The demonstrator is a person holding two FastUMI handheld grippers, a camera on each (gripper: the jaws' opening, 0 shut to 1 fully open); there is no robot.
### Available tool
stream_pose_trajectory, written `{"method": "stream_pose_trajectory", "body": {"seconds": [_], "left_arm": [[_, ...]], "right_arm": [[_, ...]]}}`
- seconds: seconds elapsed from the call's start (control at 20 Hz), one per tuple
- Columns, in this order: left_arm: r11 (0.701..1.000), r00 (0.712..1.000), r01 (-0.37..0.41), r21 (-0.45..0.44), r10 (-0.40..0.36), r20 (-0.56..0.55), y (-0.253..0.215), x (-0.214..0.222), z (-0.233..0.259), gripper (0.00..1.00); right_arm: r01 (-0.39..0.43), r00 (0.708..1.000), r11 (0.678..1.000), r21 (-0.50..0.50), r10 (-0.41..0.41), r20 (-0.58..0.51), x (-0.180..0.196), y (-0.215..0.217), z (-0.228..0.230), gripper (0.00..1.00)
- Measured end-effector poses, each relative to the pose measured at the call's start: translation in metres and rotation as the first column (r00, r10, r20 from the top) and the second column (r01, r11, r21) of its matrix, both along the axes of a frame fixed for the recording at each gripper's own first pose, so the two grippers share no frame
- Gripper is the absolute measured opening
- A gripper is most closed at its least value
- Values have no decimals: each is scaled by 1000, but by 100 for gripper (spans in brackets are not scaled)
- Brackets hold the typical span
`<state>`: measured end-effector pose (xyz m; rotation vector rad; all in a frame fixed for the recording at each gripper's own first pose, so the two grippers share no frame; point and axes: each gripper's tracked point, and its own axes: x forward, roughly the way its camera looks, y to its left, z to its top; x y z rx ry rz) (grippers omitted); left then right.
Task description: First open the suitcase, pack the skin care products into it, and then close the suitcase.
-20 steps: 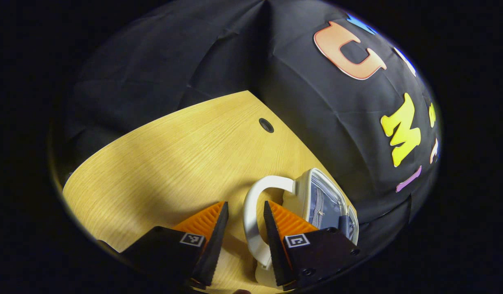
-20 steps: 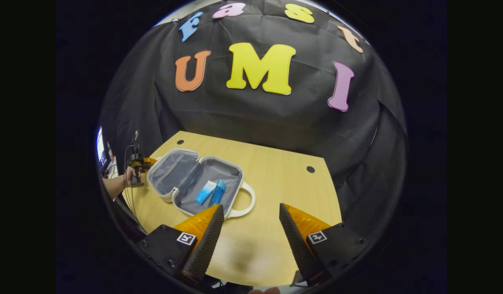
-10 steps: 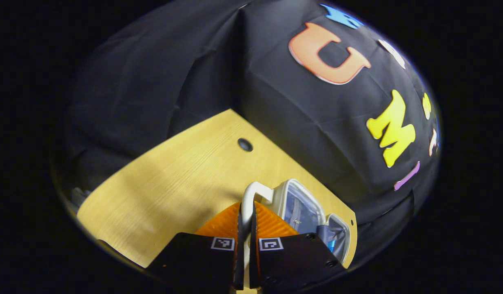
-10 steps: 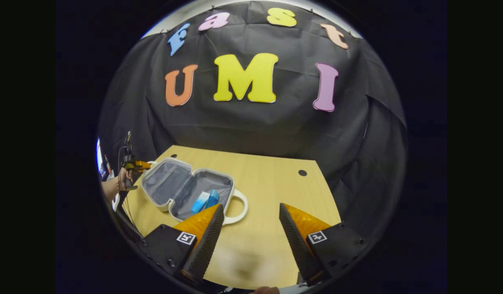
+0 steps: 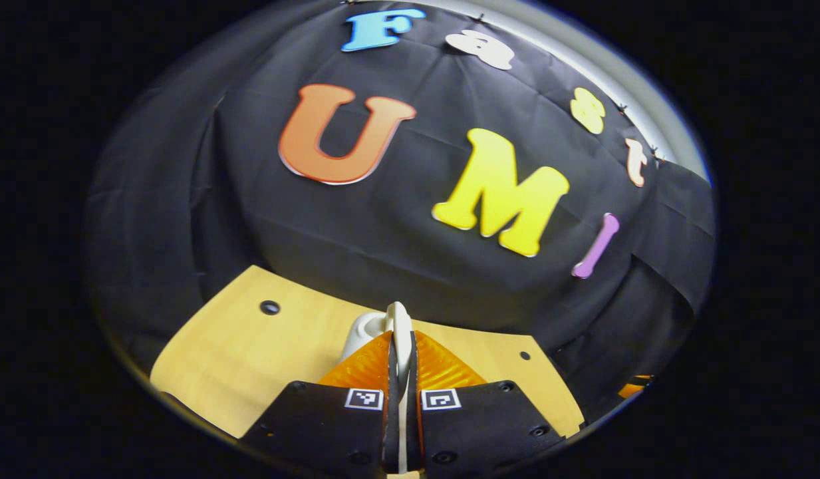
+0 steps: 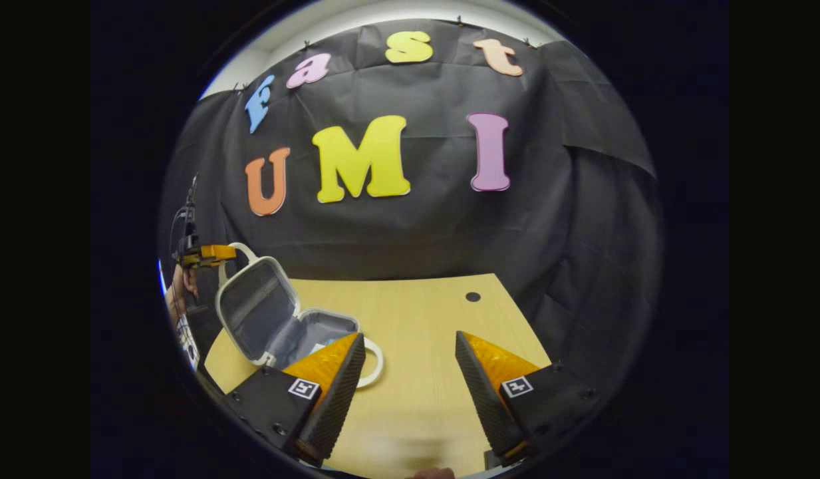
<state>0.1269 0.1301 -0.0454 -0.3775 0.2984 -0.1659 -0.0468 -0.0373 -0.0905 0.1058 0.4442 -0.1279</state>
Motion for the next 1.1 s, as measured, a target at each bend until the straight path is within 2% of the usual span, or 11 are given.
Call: {"method": "stream_pose_trajectory", "body": {"seconds": [0.25, 0.4, 0.7, 0.9, 1.1], "left_arm": [[991, 992, 123, 52, -123, -4, -131, -12, -12, 7], [978, 975, 208, -5, -208, -76, -196, -18, -43, 7], [948, 934, 306, 90, -281, -221, -270, -17, -136, 7], [943, 906, 322, 87, -280, -316, -291, -17, -183, 7], [940, 892, 320, 122, -255, -372, -300, -17, -201, 7]], "right_arm": [[72, 997, 997, 7, -72, -7, -23, -52, -8, 81], [126, 992, 992, -15, -126, -20, -38, -90, -14, 81], [185, 981, 982, -36, -187, -57, -59, -142, -21, 81], [170, 981, 984, -47, -174, -85, -64, -152, -28, 80], [150, 983, 988, -44, -154, -95, -65, -154, -31, 80]]}}
